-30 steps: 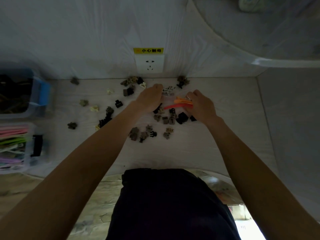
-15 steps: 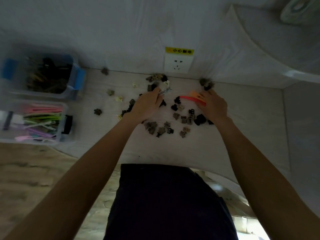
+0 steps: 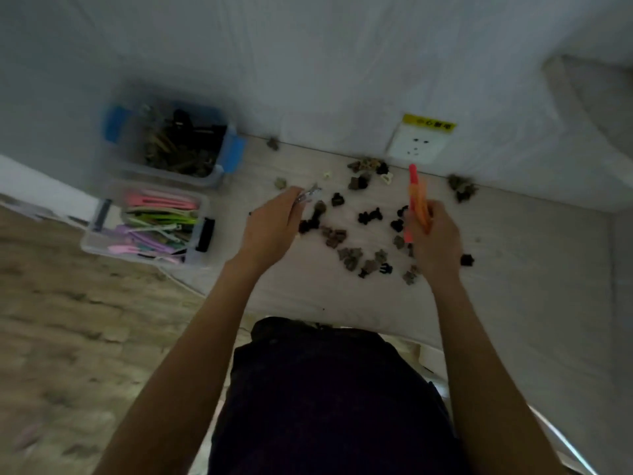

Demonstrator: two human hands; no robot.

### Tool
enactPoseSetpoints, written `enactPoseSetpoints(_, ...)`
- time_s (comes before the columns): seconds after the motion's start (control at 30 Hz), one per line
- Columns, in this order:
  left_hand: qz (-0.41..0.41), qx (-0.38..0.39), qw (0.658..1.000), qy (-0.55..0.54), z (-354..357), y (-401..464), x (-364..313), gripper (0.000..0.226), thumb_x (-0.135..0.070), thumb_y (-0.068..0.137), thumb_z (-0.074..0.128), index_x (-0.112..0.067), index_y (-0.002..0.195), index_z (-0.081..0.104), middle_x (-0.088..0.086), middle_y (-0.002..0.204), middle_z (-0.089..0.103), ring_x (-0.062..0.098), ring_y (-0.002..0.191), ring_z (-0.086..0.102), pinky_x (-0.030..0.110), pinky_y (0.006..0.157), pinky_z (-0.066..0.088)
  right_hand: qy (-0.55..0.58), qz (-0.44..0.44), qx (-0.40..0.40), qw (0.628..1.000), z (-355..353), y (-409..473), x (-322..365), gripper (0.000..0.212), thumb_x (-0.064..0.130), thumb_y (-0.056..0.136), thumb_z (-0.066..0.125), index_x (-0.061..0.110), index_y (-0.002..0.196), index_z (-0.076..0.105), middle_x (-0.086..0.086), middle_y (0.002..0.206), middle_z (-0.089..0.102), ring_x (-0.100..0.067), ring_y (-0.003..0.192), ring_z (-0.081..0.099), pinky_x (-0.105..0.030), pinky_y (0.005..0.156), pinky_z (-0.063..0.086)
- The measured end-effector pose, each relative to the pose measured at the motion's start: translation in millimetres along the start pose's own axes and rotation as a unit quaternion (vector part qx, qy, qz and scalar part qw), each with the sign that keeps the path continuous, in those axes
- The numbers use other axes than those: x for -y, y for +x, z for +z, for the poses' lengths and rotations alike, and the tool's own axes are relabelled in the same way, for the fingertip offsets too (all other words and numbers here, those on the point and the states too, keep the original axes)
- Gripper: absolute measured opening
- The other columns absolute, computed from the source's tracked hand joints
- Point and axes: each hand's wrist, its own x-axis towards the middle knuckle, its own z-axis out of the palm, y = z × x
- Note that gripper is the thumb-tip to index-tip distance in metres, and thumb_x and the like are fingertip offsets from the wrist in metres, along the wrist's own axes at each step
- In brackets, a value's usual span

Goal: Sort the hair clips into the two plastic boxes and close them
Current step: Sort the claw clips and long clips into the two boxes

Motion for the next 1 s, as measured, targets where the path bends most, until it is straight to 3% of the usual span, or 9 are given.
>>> enactPoseSetpoints(0.1,0.059,-0.080,0.993,0.062,-52.1,-11.8,39.9,0.020,-0.013,0.096,0.044,0.000,0.103,0.058,0.020,0.082,0.062,0.033,0.073,0.058,0.028,0.061,0.033,0.133,0.045,0.115,0.983,41.9,-24.6,44.0,0.017,0.026,0.095,0.050,0.011,0.088,0.052,-0.004,0.071,0.051,-0.013,0.059,0.046,-0.018,0.052,0.037)
enactPoseSetpoints(0.17,0.076,-0.098,0.986,0.108,-82.9,-18.6,73.4,0.029,-0.018,0.094,0.040,0.002,0.104,0.059,0.025,0.084,0.063,0.038,0.074,0.059,0.036,0.064,0.043,0.192,0.060,0.165,0.966,71.3,-36.4,71.3,0.021,0.025,0.095,0.049,0.006,0.089,0.054,-0.002,0.068,0.048,-0.010,0.055,0.043,-0.014,0.050,0.036)
enactPoseSetpoints(0.3,0.044,-0.066,0.986,0.149,-117.9,-34.8,131.8,0.035,-0.020,0.090,0.039,0.003,0.104,0.060,0.026,0.088,0.065,0.040,0.078,0.060,0.044,0.071,0.046,0.208,0.049,0.238,0.947,116.4,-54.4,115.1,0.022,0.029,0.095,0.050,0.011,0.082,0.051,0.002,0.065,0.045,-0.005,0.052,0.040,-0.020,0.054,0.032)
enactPoseSetpoints(0.5,0.050,0.027,0.977,0.207,-122.5,-48.0,188.1,0.039,-0.024,0.081,0.037,-0.011,0.106,0.063,0.017,0.094,0.065,0.038,0.086,0.059,0.046,0.074,0.048,0.197,0.002,0.282,0.939,158.4,-70.5,174.0,0.021,0.026,0.094,0.050,0.013,0.078,0.050,0.004,0.059,0.044,-0.001,0.044,0.040,-0.018,0.052,0.032)
enactPoseSetpoints(0.63,0.020,0.052,0.986,0.158,-129.1,-51.5,209.1,0.046,-0.034,0.073,0.050,-0.019,0.115,0.061,0.009,0.109,0.062,0.033,0.104,0.055,0.045,0.089,0.046,0.108,-0.090,0.277,0.951,183.2,-81.6,199.1,0.022,0.026,0.093,0.053,0.014,0.074,0.047,0.005,0.059,0.047,0.002,0.046,0.047,-0.011,0.047,0.035)
enactPoseSetpoints(0.77,0.001,-0.015,0.995,0.098,-140.2,-59.9,214.7,0.041,-0.012,0.073,0.065,-0.012,0.113,0.063,0.012,0.113,0.062,0.032,0.107,0.054,0.043,0.090,0.048,-0.106,-0.229,0.230,0.940,211.0,-82.2,213.5,0.019,0.031,0.091,0.054,0.012,0.088,0.054,-0.003,0.075,0.055,-0.018,0.066,0.054,-0.025,0.050,0.035)
enactPoseSetpoints(0.9,-0.013,-0.147,0.982,0.115,-140.6,-75.8,225.9,0.032,-0.009,0.079,0.058,-0.010,0.110,0.063,0.012,0.112,0.062,0.030,0.106,0.053,0.038,0.089,0.046,-0.245,-0.310,0.205,0.896,241.8,-83.5,226.6,0.031,0.032,0.090,0.053,0.010,0.111,0.056,-0.013,0.106,0.061,-0.030,0.096,0.059,-0.036,0.071,0.043)
enactPoseSetpoints(1.0,-0.066,-0.168,0.981,0.076,-139.4,-80.8,238.8,0.038,-0.011,0.084,0.057,-0.010,0.122,0.056,0.014,0.117,0.056,0.031,0.107,0.051,0.035,0.091,0.041,-0.281,-0.332,0.225,0.872,255.7,-85.3,234.2,0.053,0.044,0.087,0.055,0.009,0.126,0.048,-0.015,0.123,0.057,-0.034,0.112,0.052,-0.040,0.091,0.041)
